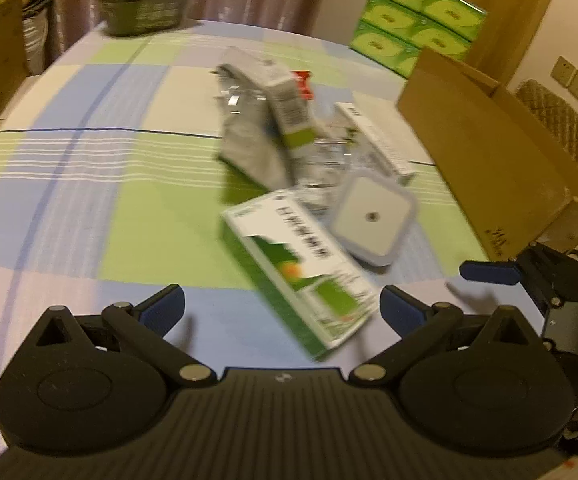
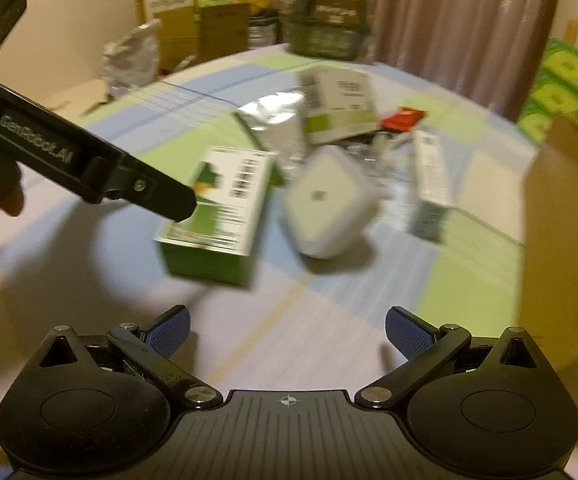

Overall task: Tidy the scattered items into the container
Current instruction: 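Grasp the green-and-white spray box with the left tool while the right tool approaches the night light, then grasp the white square night light with the right tool, then carry the spray box and night light into the cardboard box, releasing both, then withdraw both tools from the cardboard box back over the table, then grasp the long white medicine box with the right tool while the left tool grasps the white-green box, then lift the long white box with the right tool while the left tool lifts the white-green box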

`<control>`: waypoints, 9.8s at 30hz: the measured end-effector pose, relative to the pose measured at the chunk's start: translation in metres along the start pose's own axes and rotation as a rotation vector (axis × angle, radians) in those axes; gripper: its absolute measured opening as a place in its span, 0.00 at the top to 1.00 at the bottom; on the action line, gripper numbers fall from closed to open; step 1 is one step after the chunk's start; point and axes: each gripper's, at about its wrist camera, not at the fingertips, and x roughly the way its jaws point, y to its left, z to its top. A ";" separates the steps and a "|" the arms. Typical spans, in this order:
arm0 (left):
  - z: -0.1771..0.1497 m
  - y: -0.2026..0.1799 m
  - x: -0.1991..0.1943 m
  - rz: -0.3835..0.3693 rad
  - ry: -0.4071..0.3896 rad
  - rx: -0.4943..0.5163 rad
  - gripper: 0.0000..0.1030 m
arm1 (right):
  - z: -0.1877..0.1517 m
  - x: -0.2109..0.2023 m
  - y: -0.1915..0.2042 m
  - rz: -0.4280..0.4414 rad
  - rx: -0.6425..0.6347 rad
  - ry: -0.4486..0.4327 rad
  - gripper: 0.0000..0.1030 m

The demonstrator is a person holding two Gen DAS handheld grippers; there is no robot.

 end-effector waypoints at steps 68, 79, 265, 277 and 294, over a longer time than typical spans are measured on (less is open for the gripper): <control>0.004 0.011 0.018 0.069 0.036 0.254 0.46 | 0.051 0.039 -0.007 -0.100 -0.214 0.008 0.40; -0.001 -0.003 0.014 0.048 0.047 0.303 0.40 | 0.035 0.005 -0.051 -0.023 0.277 0.031 0.24; 0.122 -0.015 0.070 0.043 -0.135 0.208 0.65 | 0.073 0.070 -0.103 -0.138 0.240 -0.051 0.42; 0.091 -0.030 0.035 0.087 -0.128 0.277 0.80 | 0.060 0.033 -0.092 -0.139 0.301 -0.035 0.78; -0.008 -0.054 -0.043 0.121 -0.005 0.248 0.81 | -0.012 -0.053 -0.018 -0.083 0.390 0.031 0.78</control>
